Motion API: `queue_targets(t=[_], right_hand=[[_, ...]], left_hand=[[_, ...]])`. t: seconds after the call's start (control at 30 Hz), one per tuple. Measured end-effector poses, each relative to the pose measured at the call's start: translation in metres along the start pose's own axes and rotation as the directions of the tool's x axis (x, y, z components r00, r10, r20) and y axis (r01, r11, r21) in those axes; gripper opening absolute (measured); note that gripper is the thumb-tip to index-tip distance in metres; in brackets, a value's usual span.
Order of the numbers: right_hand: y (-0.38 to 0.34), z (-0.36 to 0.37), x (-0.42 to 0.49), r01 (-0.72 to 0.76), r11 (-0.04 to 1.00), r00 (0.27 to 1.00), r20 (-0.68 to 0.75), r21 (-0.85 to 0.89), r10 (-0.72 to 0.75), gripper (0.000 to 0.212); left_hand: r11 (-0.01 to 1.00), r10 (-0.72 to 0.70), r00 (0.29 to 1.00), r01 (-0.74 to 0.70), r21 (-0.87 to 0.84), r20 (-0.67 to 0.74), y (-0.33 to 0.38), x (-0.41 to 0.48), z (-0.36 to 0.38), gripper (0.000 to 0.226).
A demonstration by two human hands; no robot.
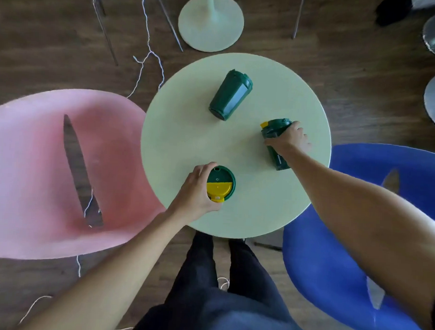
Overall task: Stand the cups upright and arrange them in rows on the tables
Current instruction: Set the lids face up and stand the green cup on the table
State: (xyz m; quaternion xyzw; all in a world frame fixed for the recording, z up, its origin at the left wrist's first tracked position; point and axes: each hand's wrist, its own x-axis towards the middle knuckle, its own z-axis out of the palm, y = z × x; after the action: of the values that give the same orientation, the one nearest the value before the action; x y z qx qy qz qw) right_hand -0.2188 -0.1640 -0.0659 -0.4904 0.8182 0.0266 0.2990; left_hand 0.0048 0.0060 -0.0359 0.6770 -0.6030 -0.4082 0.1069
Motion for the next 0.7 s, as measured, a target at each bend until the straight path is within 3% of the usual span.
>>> queue_targets(t=[0.13, 0.3, 0.43, 0.7], right_hand=[[0.012, -0.002, -0.026, 0.140, 0.972, 0.990, -0.007, 0.188, -0.142, 0.088], [0.036, 0.003, -0.083, 0.343, 0.832, 0.919, 0.028, 0.436, -0.393, 0.101], [0.056, 0.016, -0.116, 0.468, 0.758, 0.843, 0.027, 0.454, -0.537, 0.092], [0.087, 0.026, -0.126, 0.585, 0.738, 0.769, 0.060, 0.335, -0.637, 0.091]], left_hand=[[0.999, -0.019, 1.000, 0.019, -0.031, 0.005, 0.005, -0.005, -0.002, 0.096], [0.999, -0.035, 0.999, 0.036, -0.036, 0.008, 0.011, -0.009, -0.002, 0.097], [0.999, -0.021, 1.000, 0.021, -0.035, 0.001, 0.011, -0.011, -0.001, 0.096], [0.999, -0.014, 1.000, 0.013, -0.048, -0.018, 0.009, -0.011, 0.003, 0.098]])
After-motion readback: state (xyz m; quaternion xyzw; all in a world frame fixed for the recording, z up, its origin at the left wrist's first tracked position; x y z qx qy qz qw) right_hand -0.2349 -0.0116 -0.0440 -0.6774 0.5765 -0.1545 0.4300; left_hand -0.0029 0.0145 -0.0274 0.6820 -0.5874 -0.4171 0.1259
